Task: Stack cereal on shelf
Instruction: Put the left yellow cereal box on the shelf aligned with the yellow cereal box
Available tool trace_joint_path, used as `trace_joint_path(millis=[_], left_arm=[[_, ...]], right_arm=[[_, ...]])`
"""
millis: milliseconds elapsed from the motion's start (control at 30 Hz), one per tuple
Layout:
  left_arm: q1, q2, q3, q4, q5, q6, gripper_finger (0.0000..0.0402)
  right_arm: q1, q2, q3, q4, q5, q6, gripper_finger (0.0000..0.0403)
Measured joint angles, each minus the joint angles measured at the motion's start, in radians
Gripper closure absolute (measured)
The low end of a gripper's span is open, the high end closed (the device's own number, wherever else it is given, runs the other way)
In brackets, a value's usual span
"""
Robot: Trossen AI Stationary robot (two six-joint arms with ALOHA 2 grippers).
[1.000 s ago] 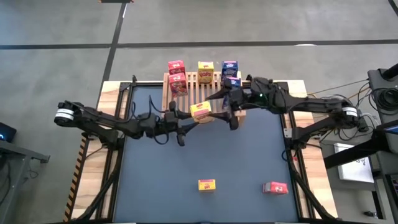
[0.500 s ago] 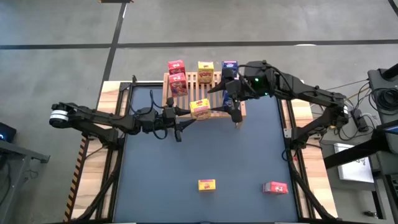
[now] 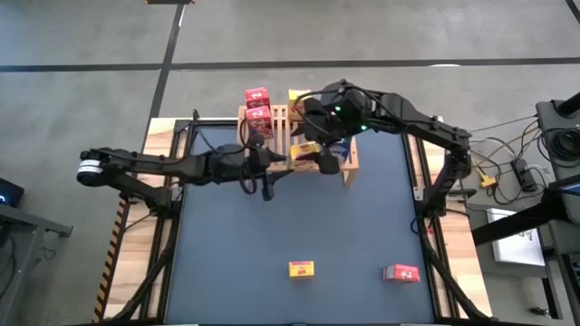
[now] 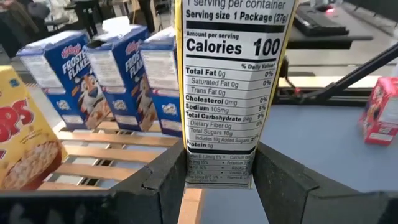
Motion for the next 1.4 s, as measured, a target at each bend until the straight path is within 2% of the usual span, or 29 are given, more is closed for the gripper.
trace_joint_path(millis=[167, 300, 967, 1400], left_arm=[[0.012, 0.007, 0.000, -0.010, -0.003, 0.003, 0.0245], [0.023, 0.004, -0.005, 0.010, -0.002, 0.002, 0.0245], [0.038, 0.002, -0.007, 0.019, -0.001, 0.004, 0.0245], [0.037, 0.000, -0.002, 0.019, -0.001, -0.007, 0.0245]], right_arm=[[-0.005, 0.063, 0.104, -0.142, 0.033, -0.008, 0.0110], [-0.010, 0.086, 0.129, -0.215, 0.038, -0.015, 0.0108], [-0.027, 0.101, 0.128, -0.261, 0.033, -0.023, 0.0120], [-0.036, 0.125, 0.125, -0.259, 0.037, -0.039, 0.0168]])
